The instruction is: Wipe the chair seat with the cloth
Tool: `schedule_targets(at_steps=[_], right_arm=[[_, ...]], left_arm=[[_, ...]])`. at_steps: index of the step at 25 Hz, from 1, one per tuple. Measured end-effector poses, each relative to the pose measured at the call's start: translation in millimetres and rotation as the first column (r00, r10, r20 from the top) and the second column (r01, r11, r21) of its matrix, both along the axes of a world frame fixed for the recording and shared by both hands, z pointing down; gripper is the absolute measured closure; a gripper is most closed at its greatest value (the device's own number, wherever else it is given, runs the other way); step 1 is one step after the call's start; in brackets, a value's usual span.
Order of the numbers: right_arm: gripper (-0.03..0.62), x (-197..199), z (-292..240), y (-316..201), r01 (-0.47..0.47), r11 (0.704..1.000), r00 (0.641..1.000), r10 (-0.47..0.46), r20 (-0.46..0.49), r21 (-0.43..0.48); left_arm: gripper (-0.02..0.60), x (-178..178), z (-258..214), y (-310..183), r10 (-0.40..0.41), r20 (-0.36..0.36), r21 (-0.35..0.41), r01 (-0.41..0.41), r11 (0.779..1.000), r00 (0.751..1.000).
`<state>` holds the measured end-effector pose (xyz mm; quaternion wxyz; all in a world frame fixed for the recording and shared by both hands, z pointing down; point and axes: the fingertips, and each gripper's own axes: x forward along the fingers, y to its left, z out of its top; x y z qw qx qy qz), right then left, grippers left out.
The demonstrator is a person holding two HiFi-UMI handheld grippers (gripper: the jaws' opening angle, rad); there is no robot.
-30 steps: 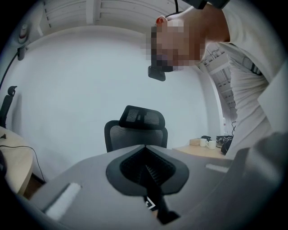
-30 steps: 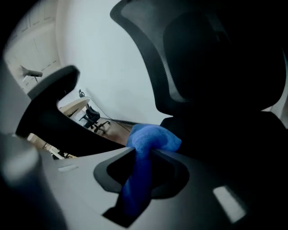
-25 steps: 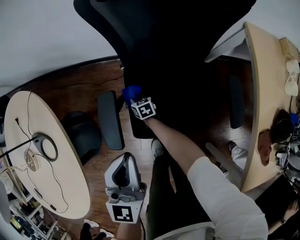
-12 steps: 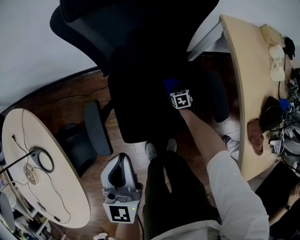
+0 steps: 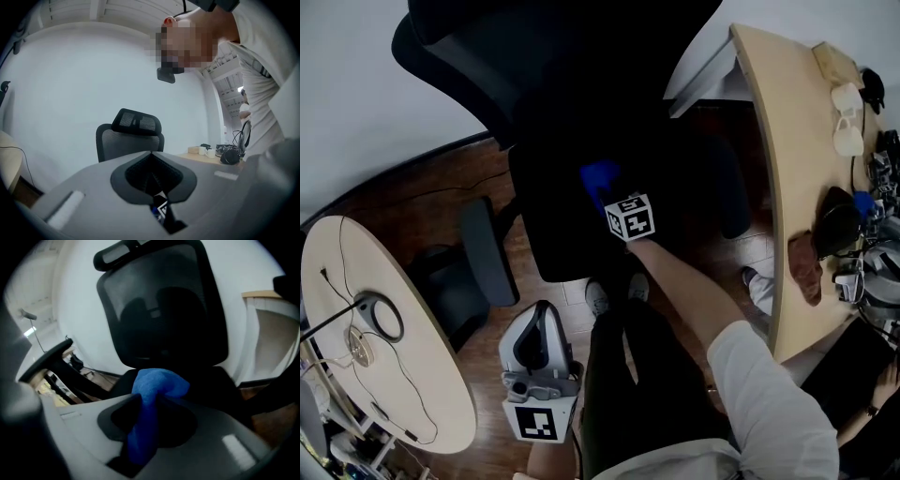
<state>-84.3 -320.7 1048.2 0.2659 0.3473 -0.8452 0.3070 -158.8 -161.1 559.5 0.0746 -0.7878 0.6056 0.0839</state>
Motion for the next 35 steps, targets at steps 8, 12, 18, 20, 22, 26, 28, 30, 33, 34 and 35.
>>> schedule_targets(at_steps=[8, 12, 18, 20, 22, 26, 28, 30, 33, 34, 35], right_arm=[[0.497, -169, 56, 140, 0.176, 0.976, 0.984, -0.172, 0.038, -0.129], [0.497, -142, 84, 128, 0.179, 0.979, 0.984, -0.180, -0.007, -0.097], [0.499, 12, 96, 80, 0.085, 0.994, 0.979, -0.096, -0.180, -0.068], [0.499, 73, 93, 61, 0.045, 0.998, 0.969, -0.053, -0.242, -0.038], [0.500, 131, 90, 44, -0.013, 1.000, 0.957, 0.008, -0.289, -0.014], [0.500, 208, 84, 27, -0.095, 0.995, 0.941, 0.097, -0.326, 0.022], [0.500, 215, 78, 24, -0.101, 0.994, 0.942, 0.106, -0.319, 0.033], [0.500, 199, 66, 25, -0.094, 0.994, 0.955, 0.104, -0.277, 0.050], [0.500, 130, 41, 44, -0.060, 0.996, 0.988, 0.069, -0.139, 0.067], [0.500, 98, 32, 57, -0.047, 0.997, 0.995, 0.052, -0.080, 0.064], [0.500, 63, 24, 73, -0.029, 0.998, 0.999, 0.031, -0.021, 0.057]], left_arm=[[0.581, -17, 7, 13, -0.029, 0.015, -0.013, 0.029, 0.999, 0.999], [0.581, -25, 20, 17, -0.037, 0.025, -0.021, 0.037, 0.999, 0.999], [0.581, -10, 9, 15, -0.009, -0.003, -0.003, 0.009, 1.000, 1.000], [0.581, -1, 1, 12, 0.007, -0.005, 0.007, -0.007, 1.000, 1.000], [0.581, 7, -4, 11, 0.019, -0.003, 0.016, -0.019, 1.000, 1.000], [0.581, 18, -7, 12, 0.032, -0.012, 0.029, -0.032, 0.999, 0.999], [0.581, 22, -4, 13, 0.034, -0.012, 0.025, -0.033, 0.999, 0.999], [0.581, 25, -3, 14, 0.031, -0.008, 0.020, -0.031, 0.999, 0.999], [0.581, 24, -4, 19, 0.020, -0.008, 0.020, -0.019, 1.000, 1.000], [0.581, 21, -5, 21, 0.014, -0.009, 0.021, -0.014, 1.000, 1.000], [0.581, 18, -6, 23, 0.008, -0.008, 0.023, -0.008, 1.000, 1.000]])
